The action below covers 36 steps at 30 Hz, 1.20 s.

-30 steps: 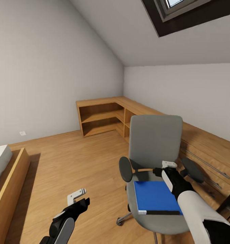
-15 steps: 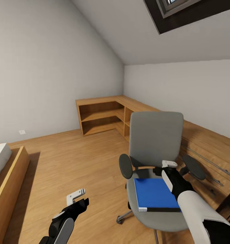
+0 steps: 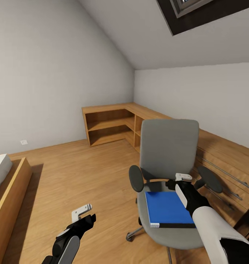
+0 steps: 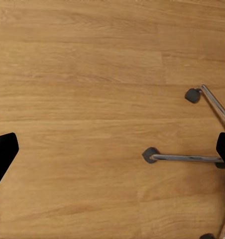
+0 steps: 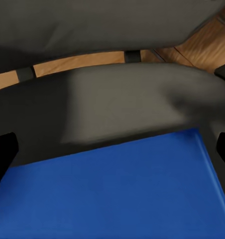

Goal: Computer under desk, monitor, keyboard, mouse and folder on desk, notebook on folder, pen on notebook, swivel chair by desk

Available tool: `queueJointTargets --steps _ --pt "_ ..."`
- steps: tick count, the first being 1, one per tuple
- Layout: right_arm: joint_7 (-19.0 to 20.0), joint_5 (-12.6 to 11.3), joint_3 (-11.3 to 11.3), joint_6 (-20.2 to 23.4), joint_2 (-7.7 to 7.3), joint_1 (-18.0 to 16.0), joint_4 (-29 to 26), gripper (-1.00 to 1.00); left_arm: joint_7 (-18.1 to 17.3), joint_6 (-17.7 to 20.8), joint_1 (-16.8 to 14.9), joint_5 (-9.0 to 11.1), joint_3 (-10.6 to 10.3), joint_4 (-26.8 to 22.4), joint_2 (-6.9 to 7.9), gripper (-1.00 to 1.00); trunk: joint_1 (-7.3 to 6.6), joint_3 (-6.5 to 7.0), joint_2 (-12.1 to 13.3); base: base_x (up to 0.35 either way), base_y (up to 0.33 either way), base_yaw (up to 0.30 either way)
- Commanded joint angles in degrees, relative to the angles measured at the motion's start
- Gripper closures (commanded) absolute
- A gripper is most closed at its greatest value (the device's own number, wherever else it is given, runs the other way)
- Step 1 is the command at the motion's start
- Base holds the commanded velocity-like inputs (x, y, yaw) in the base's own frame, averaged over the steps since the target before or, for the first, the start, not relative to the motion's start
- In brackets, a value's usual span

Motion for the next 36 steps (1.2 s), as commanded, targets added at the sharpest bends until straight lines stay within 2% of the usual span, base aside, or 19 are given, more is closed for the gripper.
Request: queueJointTargets --steps 1,27,36 --pt "-0.15 -0.26 -0.01 0.27 -0.02 -0.02 -0.13 -1.0 0.49 0.06 -0.04 0.56 -0.06 -0.08 0.02 -1.0 -0.01 -0.06 -0.03 0.0 0.0 0.0" --pt "-0.37 -0.54 -0.11 0.92 0.03 -0.02 -0.1 -1.0 0.32 0.11 -0.04 0.6 0.01 0.72 0.36 -1.0 -0.01 -0.06 -0.03 0.015 0.0 0.0" --pt "-0.39 -0.3 -0.1 0.75 0.01 -0.02 0.02 -1.0 0.16 0.04 -0.04 0.28 -0.06 0.72 0.5 -1.0 -0.01 -0.06 -0.03 0.141 0.0 0.0"
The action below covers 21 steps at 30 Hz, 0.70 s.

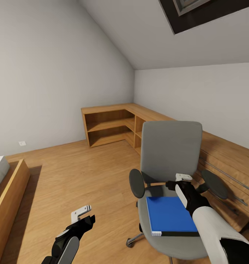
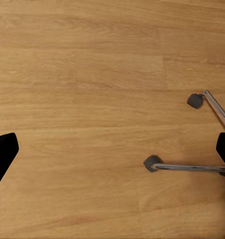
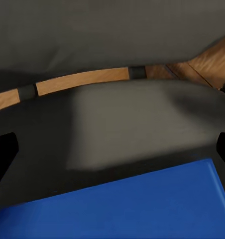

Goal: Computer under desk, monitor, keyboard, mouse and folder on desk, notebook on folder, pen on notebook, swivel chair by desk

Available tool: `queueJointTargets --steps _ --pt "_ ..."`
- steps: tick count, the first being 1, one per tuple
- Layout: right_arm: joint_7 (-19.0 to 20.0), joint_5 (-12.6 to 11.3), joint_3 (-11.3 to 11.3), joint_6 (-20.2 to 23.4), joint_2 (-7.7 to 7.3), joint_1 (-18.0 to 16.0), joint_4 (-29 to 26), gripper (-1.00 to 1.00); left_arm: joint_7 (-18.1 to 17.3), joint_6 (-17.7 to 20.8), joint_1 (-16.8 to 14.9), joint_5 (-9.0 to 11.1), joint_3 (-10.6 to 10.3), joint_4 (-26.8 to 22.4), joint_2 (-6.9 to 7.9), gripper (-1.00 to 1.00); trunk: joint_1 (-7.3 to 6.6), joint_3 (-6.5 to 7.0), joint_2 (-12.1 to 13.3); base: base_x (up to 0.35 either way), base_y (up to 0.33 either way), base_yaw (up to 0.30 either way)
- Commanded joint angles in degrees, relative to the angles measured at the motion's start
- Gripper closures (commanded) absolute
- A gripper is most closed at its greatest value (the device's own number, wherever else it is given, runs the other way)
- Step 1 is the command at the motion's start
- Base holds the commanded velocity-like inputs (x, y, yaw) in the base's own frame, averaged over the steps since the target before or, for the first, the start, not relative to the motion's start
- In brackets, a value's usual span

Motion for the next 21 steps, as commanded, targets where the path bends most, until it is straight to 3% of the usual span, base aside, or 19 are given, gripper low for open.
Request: queueJointTargets --steps 1,21 --pt "-0.19 -0.25 -0.01 0.23 -0.01 -0.02 -0.06 -1.0 0.53 0.09 -0.04 0.53 -0.06 -0.08 0.02 -1.0 0.0 -0.06 -0.03 0.036 0.0 0.0" --pt "0.09 -0.2 0.1 1.02 -0.9 -0.02 0.55 -1.0 0.55 0.24 -0.04 0.58 0.02 -0.14 0.04 -1.0 0.0 -0.06 -0.03 0.005 0.0 0.0"
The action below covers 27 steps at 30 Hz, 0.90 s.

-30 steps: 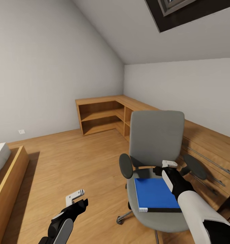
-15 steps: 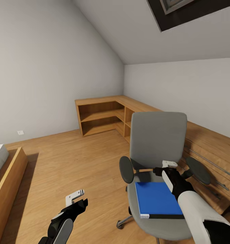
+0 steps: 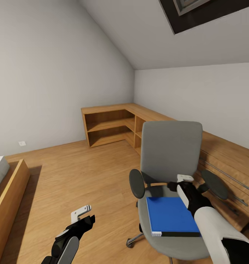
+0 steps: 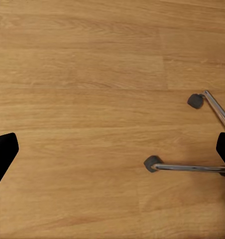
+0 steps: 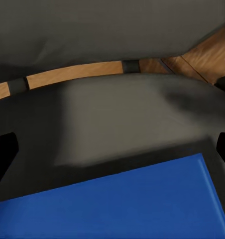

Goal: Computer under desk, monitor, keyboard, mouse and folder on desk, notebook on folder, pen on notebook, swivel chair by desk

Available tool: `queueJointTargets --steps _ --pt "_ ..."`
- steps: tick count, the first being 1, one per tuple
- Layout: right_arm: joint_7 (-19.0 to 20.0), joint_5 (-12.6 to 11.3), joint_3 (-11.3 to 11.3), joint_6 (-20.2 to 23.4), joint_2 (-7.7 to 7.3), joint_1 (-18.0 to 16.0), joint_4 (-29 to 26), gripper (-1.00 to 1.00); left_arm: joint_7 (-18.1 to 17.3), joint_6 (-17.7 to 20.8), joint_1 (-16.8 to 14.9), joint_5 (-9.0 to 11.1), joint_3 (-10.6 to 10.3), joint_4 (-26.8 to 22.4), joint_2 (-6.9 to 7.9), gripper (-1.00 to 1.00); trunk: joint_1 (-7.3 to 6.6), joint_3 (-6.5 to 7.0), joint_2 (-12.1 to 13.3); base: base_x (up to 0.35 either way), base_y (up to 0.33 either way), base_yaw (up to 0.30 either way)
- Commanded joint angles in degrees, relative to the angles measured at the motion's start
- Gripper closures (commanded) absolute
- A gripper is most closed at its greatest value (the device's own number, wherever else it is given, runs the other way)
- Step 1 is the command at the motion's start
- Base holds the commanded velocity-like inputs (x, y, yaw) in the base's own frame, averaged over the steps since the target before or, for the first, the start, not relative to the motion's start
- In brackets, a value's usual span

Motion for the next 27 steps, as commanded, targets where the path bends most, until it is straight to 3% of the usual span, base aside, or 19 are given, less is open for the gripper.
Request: queueJointTargets --steps 1,6,10,12,15,20,27 --pt "-0.11 -0.33 0.02 0.87 -0.24 -0.02 -0.13 -1.0 0.52 0.07 -0.04 0.54 -0.06 -0.08 0.01 -1.0 -0.01 -0.06 -0.03 0.0 0.0 0.0" --pt "2.6 -0.32 0.22 1.97 -1.41 -0.02 -0.21 -1.0 0.52 0.07 -0.04 0.55 -0.06 -0.09 0.01 -1.0 -0.01 -0.06 -0.03 0.0 0.0 0.0" --pt "6.08 1.1 0.3 2.27 -2.02 -0.02 -0.3 -1.0 0.52 0.06 -0.04 0.55 -0.06 -0.16 0.01 -1.0 -0.01 -0.06 -0.03 0.0 0.0 0.0" --pt "7.31 5.45 0.58 2.33 -2.03 -0.02 -0.21 -1.0 0.52 0.06 -0.04 0.55 -0.06 -0.18 0.01 -1.0 -0.01 -0.06 -0.03 0.0 0.0 0.0" --pt "8.82 8.02 0.84 2.37 -1.91 -0.02 -0.14 -1.0 0.54 -0.01 -0.04 0.54 -0.06 -0.2 0.01 -1.0 -0.01 -0.06 -0.03 0.0 0.0 0.0" --pt "14.77 8.99 0.96 2.39 -2.14 -0.02 -0.15 -1.0 0.68 -0.17 -0.04 0.47 -0.2 -0.41 0.01 -1.0 -0.01 -0.06 -0.03 0.0 0.0 0.0" --pt "16.61 9.04 0.96 2.23 -2.18 -0.02 -0.15 -1.0 0.7 -0.19 -0.04 0.47 -0.23 -0.53 -0.05 -1.0 -0.01 -0.06 -0.03 0.0 0.0 0.0"
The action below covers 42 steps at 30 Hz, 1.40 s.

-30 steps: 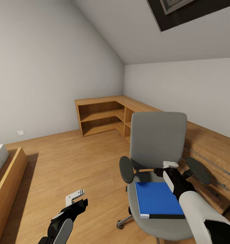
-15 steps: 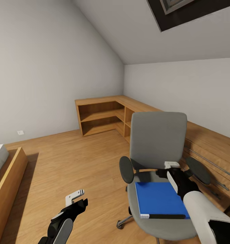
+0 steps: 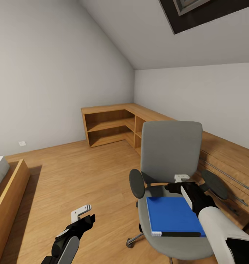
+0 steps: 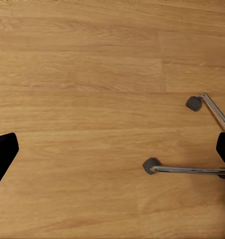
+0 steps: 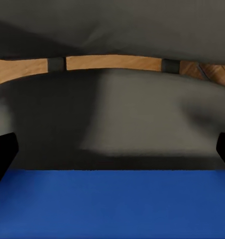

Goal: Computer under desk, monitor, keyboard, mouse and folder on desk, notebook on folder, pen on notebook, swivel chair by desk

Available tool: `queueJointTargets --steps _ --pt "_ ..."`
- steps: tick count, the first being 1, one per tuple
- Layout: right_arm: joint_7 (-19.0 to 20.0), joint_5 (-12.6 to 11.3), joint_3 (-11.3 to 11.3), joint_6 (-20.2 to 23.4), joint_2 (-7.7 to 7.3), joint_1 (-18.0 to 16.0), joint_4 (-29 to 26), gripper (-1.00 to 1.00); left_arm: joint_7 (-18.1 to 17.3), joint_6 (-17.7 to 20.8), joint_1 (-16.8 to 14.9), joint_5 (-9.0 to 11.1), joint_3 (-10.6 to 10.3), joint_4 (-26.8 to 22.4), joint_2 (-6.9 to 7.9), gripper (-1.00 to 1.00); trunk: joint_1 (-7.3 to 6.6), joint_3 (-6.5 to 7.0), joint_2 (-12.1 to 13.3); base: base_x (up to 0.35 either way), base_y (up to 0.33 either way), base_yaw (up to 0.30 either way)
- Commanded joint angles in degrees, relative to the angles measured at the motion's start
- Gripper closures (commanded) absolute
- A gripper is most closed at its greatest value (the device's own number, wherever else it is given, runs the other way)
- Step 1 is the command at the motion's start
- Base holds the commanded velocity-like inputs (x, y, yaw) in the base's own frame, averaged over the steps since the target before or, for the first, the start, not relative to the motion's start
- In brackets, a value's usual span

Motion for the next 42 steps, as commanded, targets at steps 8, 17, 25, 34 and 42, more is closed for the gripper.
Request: queueJointTargets --steps 8,17,25,34,42 --pt "0.58 0.3 -0.42 -0.15 0.41 -0.02 -0.24 -1.0 0.59 0.07 -0.04 0.56 -0.18 -0.08 -0.02 -1.0 -0.01 -0.06 -0.03 0.0 0.0 0.0" --pt "0.14 0.48 -0.54 0.2 2.75 1.31 -3.14 -1.0 0.51 0.09 -0.04 0.4 0.12 -1.88 -0.42 -1.0 0.65 -0.6 -1.23 0.0 0.0 0.0" --pt "0.15 0.52 -0.46 -1.56 2.62 -0.58 -0.54 -1.0 0.44 0.15 -0.04 0.35 -0.05 -3.43 0.17 -1.0 2.41 -2.03 -4.44 0.0 0.0 0.0" --pt "0.15 0.53 -0.46 -1.75 2.54 -0.71 0.83 -1.0 0.43 0.21 -0.04 0.34 -0.06 -3.49 0.23 -1.0 4.39 -3.65 -8.05 0.0 0.0 0.0" --pt "0.15 0.53 -0.46 -1.77 2.61 -0.72 0.86 -1.0 0.43 0.25 -0.04 0.34 -0.07 -3.38 0.23 -1.0 6.14 -5.08 -11.26 0.0 0.0 0.0"
